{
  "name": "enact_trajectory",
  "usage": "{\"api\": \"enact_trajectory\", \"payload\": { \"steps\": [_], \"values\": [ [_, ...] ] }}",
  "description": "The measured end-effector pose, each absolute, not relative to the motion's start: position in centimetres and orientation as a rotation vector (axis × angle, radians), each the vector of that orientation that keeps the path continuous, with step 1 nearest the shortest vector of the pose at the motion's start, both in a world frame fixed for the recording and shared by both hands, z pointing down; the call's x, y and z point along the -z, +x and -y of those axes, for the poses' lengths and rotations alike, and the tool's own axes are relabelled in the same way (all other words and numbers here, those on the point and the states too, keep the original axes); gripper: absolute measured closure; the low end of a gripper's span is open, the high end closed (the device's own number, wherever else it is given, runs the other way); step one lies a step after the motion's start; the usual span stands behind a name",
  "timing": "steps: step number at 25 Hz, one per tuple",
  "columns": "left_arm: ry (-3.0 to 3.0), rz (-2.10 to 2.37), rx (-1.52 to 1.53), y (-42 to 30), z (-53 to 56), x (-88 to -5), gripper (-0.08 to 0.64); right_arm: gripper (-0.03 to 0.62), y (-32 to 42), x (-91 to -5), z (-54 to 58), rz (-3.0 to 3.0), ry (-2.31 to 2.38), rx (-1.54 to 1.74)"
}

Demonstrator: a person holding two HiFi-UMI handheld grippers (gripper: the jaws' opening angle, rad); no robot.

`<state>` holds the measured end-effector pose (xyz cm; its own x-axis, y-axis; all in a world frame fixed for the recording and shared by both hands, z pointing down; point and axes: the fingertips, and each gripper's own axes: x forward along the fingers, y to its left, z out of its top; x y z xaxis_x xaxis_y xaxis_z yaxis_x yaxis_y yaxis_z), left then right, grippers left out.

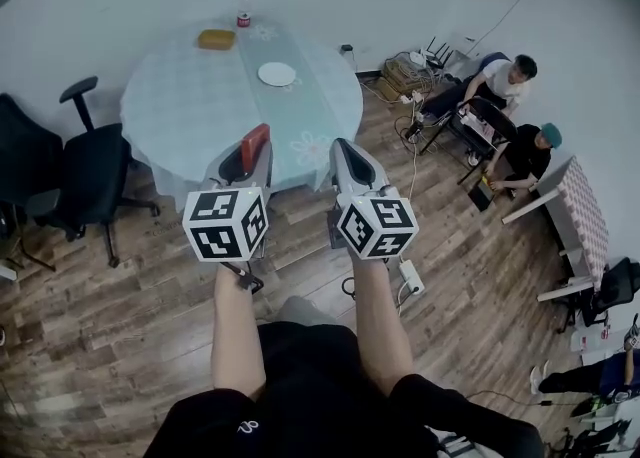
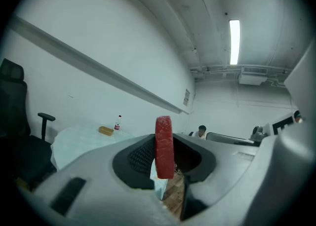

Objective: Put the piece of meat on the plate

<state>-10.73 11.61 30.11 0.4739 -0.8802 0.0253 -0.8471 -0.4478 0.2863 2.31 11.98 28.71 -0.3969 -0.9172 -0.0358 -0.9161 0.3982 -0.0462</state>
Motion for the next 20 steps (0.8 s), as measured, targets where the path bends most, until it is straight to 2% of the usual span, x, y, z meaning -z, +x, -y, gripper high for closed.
{"api": "enact_trajectory", "payload": {
  "steps": [11, 20],
  "values": [
    [2.493, 1.448, 0.15, -9.0, -8.4, -31.0, 0.468, 0.583, 4.0, -29.9, -9.0, -2.575, -1.743, -0.004],
    [2.463, 1.493, 0.138, -8.4, 0.2, -32.0, 0.468, 0.583, 6.5, -31.1, -0.2, -2.528, -1.758, 0.044]
  ]
}}
